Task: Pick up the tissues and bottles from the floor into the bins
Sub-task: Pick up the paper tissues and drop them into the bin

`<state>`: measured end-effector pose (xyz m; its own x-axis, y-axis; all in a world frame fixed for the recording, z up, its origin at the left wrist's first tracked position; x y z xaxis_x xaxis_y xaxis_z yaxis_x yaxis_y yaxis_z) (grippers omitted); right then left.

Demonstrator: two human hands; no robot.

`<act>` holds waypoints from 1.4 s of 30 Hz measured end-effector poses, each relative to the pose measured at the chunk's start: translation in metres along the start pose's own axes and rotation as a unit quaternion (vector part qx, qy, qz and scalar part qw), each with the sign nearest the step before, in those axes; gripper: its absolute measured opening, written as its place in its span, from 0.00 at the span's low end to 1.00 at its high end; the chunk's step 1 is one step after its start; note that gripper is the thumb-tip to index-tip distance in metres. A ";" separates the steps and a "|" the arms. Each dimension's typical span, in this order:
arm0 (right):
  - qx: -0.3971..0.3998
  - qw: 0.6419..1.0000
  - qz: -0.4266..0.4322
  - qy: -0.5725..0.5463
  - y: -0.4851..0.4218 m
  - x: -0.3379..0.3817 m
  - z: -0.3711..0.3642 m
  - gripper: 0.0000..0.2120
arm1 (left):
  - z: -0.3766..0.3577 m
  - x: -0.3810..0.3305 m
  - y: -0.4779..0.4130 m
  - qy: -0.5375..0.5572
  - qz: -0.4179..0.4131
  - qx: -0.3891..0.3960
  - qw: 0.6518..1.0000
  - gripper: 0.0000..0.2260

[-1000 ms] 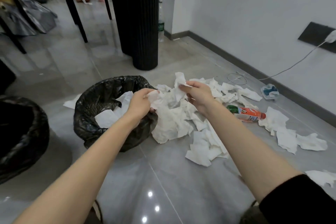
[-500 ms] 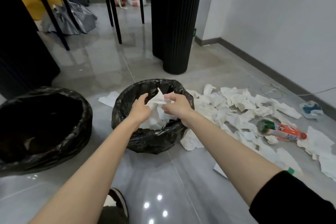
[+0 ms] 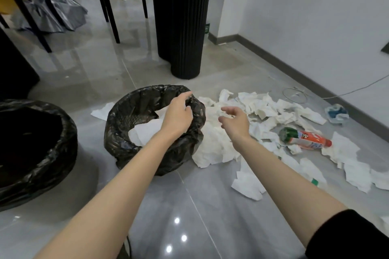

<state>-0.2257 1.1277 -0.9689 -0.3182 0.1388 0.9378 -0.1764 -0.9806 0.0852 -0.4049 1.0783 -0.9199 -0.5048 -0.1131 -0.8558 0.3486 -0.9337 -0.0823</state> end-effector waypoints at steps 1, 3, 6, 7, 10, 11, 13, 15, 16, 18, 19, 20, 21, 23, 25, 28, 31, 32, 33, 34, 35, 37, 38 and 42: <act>-0.003 1.000 -0.014 0.009 -0.002 -0.012 0.010 0.12 | -0.013 -0.007 0.002 -0.003 -0.014 0.014 1.000 0.21; -0.010 0.999 -0.039 0.024 -0.004 -0.034 0.030 0.13 | -0.038 -0.015 0.008 -0.003 -0.032 0.043 0.999 0.20; -0.008 0.995 -0.072 0.062 -0.005 -0.070 0.063 0.15 | -0.079 -0.017 0.021 -0.014 -0.048 0.097 0.994 0.20; -0.003 0.994 -0.082 0.073 -0.005 -0.083 0.073 0.15 | -0.093 -0.015 0.025 -0.022 -0.047 0.116 0.992 0.20; 0.009 0.989 -0.111 0.098 -0.004 -0.118 0.093 0.12 | -0.127 0.002 0.038 -0.047 -0.027 0.160 0.986 0.20; 0.011 0.987 -0.122 0.106 -0.004 -0.131 0.100 0.11 | -0.140 0.009 0.043 -0.056 -0.019 0.174 0.983 0.20; 0.020 0.982 -0.134 0.129 -0.003 -0.151 0.107 0.12 | -0.159 0.024 0.052 -0.079 -0.005 0.199 0.977 0.21; 0.031 0.977 -0.137 0.162 0.000 -0.167 0.112 0.13 | -0.176 0.039 0.061 -0.107 0.010 0.226 0.968 0.21; 0.037 0.974 -0.141 0.173 0.001 -0.176 0.114 0.14 | -0.187 0.046 0.065 -0.122 0.017 0.242 0.962 0.21; 0.053 0.969 -0.151 0.190 0.006 -0.191 0.115 0.15 | -0.204 0.057 0.072 -0.141 0.021 0.265 0.954 0.22; 0.056 0.966 -0.156 0.199 0.007 -0.198 0.115 0.15 | -0.211 0.062 0.075 -0.146 0.022 0.272 0.951 0.22; 0.053 0.963 -0.161 0.208 0.008 -0.207 0.118 0.16 | -0.221 0.066 0.078 -0.149 0.025 0.281 0.948 0.22; 0.045 0.962 -0.168 0.212 0.009 -0.214 0.121 0.16 | -0.229 0.069 0.081 -0.152 0.028 0.289 0.945 0.22; 0.029 0.961 -0.181 0.207 0.013 -0.227 0.127 0.16 | -0.244 0.072 0.088 -0.158 0.023 0.303 0.940 0.22; 0.022 0.960 -0.174 0.217 0.014 -0.232 0.131 0.17 | -0.261 0.074 0.095 -0.167 0.011 0.323 0.931 0.23; 0.010 0.959 -0.154 0.237 0.011 -0.237 0.133 0.19 | -0.289 0.085 0.107 -0.228 -0.028 0.361 0.904 0.26; 0.023 0.959 -0.143 0.244 0.007 -0.241 0.131 0.21 | -0.300 0.095 0.112 -0.295 -0.074 0.369 0.878 0.24; 0.032 0.958 -0.141 0.249 0.006 -0.242 0.130 0.23 | -0.301 0.097 0.112 -0.310 -0.089 0.365 0.873 0.23; 0.043 0.956 -0.138 0.256 0.006 -0.242 0.129 0.24 | -0.301 0.098 0.111 -0.321 -0.100 0.357 0.871 0.21; 0.056 0.954 -0.134 0.263 0.005 -0.243 0.127 0.25 | -0.300 0.098 0.110 -0.329 -0.108 0.348 0.871 0.19; 0.069 0.951 -0.132 0.271 0.005 -0.243 0.124 0.25 | -0.299 0.097 0.108 -0.335 -0.115 0.338 0.872 0.16; 0.086 0.945 -0.139 0.285 0.005 -0.246 0.122 0.24 | -0.297 0.097 0.104 -0.343 -0.127 0.325 0.872 0.11; 0.088 0.942 -0.142 0.292 0.005 -0.245 0.121 0.22 | -0.295 0.098 0.103 -0.341 -0.123 0.321 0.875 0.10; 0.063 0.949 -0.107 0.289 0.006 -0.229 0.117 0.10 | -0.274 0.107 0.091 -0.257 -0.026 0.269 0.928 0.05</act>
<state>-0.0445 1.0740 -1.1439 -0.7521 0.3538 0.5560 -0.1941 -0.9252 0.3262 -0.2108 1.0741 -1.1586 -0.8676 -0.0813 -0.4905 -0.0617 -0.9613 0.2685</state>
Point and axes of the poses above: each hand's wrist, its own y-axis away from the middle knuckle, its own z-axis out of the back of the hand, x = y × z, the point moved 8 cm from there along -y, towards the middle knuckle, and after that the axes turned 5 degrees about -x, right-handed, at the moved point
